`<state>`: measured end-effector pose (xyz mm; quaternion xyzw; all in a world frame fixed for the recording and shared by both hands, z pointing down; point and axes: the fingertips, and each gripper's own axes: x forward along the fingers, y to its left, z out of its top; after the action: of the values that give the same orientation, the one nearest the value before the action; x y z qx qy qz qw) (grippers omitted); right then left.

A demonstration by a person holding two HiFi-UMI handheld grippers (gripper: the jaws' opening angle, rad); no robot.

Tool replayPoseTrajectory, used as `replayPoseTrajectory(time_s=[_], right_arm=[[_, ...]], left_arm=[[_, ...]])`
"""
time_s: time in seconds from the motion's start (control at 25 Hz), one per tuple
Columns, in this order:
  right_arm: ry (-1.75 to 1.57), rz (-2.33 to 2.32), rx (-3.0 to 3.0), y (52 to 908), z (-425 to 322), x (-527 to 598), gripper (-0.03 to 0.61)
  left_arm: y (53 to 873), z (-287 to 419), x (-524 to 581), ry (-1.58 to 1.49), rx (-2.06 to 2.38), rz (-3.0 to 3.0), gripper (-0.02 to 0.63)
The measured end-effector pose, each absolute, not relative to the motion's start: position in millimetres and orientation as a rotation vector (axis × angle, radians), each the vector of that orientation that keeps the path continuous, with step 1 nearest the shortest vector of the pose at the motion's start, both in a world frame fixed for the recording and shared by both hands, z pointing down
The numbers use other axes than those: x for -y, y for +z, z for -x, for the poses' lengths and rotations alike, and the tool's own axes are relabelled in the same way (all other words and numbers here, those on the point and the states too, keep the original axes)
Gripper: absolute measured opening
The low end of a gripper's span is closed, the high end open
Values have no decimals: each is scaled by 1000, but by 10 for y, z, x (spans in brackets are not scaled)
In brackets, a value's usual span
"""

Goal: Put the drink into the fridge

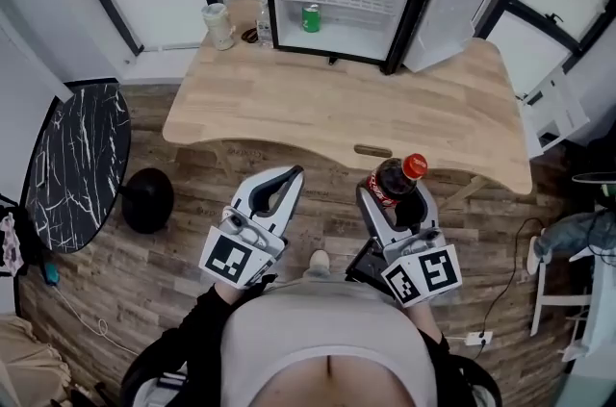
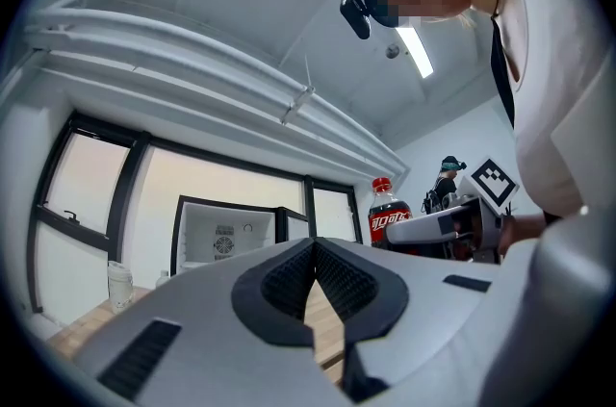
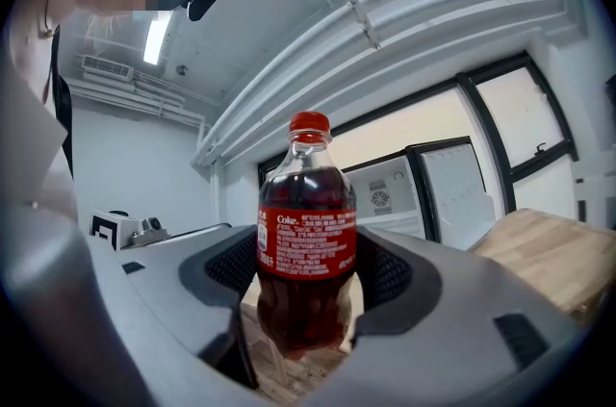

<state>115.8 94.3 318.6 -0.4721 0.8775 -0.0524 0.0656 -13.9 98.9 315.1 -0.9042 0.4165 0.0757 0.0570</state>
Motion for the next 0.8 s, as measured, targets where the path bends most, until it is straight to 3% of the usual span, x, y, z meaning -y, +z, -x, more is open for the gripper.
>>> replayPoseTrajectory(time_s=[0.8], right_arm=[[-208, 1332, -2697, 3291, -1315, -323, 323]], left_arm=[[3227, -150, -380, 212, -1287, 2721, 5]])
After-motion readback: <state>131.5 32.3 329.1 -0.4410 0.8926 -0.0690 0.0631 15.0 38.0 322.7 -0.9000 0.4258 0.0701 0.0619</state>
